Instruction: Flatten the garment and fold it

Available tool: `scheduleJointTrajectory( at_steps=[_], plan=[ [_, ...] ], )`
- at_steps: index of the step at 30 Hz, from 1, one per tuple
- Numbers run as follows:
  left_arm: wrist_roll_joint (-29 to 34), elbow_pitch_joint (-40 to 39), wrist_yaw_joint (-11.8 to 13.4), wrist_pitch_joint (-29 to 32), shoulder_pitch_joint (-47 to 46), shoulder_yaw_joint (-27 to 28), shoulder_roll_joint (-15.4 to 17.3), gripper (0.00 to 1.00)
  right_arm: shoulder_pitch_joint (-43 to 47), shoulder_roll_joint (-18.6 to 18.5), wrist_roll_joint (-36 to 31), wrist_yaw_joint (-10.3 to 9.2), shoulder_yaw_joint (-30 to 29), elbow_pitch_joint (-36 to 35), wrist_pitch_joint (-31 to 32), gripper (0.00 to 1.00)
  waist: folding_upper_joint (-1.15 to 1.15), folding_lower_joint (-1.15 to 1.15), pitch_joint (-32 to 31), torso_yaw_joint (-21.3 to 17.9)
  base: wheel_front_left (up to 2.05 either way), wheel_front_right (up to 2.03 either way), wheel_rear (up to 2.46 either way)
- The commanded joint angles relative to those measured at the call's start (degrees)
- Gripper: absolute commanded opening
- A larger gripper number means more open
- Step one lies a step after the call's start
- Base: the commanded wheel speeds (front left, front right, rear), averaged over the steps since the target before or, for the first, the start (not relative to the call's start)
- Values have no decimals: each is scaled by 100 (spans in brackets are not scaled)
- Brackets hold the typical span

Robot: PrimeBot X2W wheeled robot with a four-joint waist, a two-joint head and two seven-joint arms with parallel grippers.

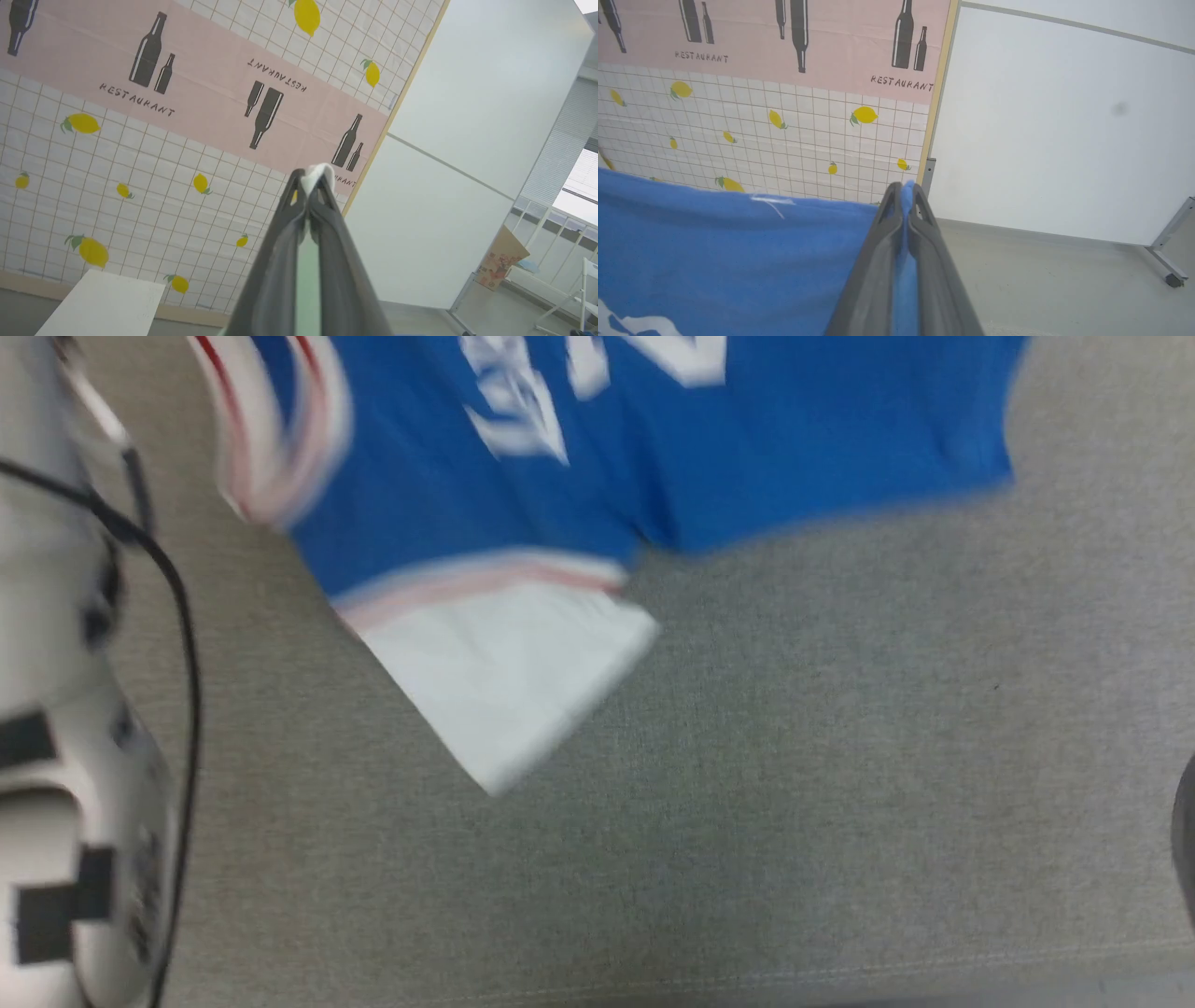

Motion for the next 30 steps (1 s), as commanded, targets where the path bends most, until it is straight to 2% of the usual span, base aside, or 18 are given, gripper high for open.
scheduleJointTrajectory(
  at_steps=[1, 4, 8, 12, 15, 21, 27, 30],
  plan=[
    [135, 77, 31, -162, -403, 25, 69, 0, -320, 51, -124, -9, -63, 115, -191, 0, 0, -2, 808, -250, 0, 0, 0],
    [276, 257, -16, -614, -1191, 83, 90, 0, -877, 145, -408, -9, -182, 333, -632, 0, 0, -2, 979, -326, 0, 0, 0],
    [386, 435, -274, -1281, -1987, 118, 123, 0, -1372, 265, -739, -9, -408, 456, -1181, 0, 0, -2, 1074, -382, 0, 0, 0],
    [379, 580, -623, -1754, -2332, 80, 127, 0, -1501, 346, -863, -9, -535, 564, -1584, 0, 0, -2, 1044, -364, 0, 0, 0],
    [245, 751, -769, -1838, -2165, 76, 103, 0, -1355, 333, -873, -9, -518, 737, -1823, 0, 0, -2, 943, -291, 0, 0, 0],
    [406, 1148, -963, -1588, -713, -359, 435, 0, -352, 364, -524, -9, 3, 1152, -2029, 0, 0, -2, 516, -126, 0, 0, 0],
    [460, 1235, -1041, -972, 1634, -962, 803, 0, 1275, 229, 141, -9, 737, 1283, -1900, 0, 0, -2, -191, 89, 0, 0, 0],
    [374, 1102, -1006, -598, 2776, -1167, 869, 0, 2160, 70, 469, -9, 967, 1123, -1679, 0, 0, -2, -537, 193, 0, 0, 0]
  ],
)
